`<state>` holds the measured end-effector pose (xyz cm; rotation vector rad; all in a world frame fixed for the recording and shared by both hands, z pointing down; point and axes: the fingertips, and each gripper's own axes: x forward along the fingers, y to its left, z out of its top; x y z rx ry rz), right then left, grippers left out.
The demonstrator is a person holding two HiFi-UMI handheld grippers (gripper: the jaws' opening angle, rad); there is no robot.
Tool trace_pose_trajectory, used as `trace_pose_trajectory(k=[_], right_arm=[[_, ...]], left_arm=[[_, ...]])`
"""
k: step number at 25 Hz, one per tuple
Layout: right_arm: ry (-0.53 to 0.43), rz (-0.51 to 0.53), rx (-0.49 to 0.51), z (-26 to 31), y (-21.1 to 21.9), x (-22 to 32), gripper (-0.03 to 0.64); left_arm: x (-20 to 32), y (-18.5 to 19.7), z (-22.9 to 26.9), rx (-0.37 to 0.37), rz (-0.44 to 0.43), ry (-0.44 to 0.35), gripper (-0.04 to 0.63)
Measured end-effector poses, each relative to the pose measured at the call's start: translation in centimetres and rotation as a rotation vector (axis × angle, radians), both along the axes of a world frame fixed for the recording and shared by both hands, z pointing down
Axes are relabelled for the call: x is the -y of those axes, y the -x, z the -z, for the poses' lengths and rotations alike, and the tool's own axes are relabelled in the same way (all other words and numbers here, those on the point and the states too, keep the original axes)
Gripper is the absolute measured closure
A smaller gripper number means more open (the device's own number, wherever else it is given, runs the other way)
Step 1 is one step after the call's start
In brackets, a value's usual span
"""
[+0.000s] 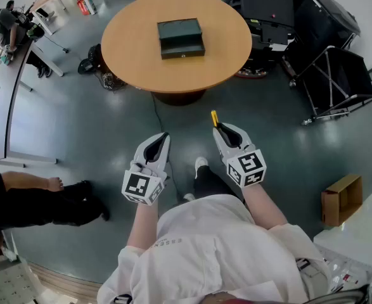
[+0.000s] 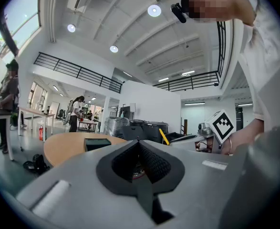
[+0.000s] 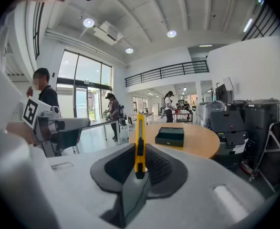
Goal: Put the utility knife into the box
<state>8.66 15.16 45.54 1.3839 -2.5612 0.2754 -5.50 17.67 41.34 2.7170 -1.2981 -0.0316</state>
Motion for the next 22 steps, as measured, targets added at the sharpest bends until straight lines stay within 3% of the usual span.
trace_pose_trajectory(k=[7,16,22], right_arm=[[0.012,0.014,0.027,-1.4,-0.5,8.3,0.563],[-0.017,0.075,0.028,0.6,-2.5,23.8,0.563],[0.003,0.106,0.017,0.2,-2.8,30.2,0.563]], left_arm=[[7.8,-0.5,-1.3,0.007,0.017,0.007,0.594],[22.6,-3.2,0.6,0.010,0.052,-0.035,0.594],[28.0,-3.9,0.4,0.004,0.067,-0.025,0.594]])
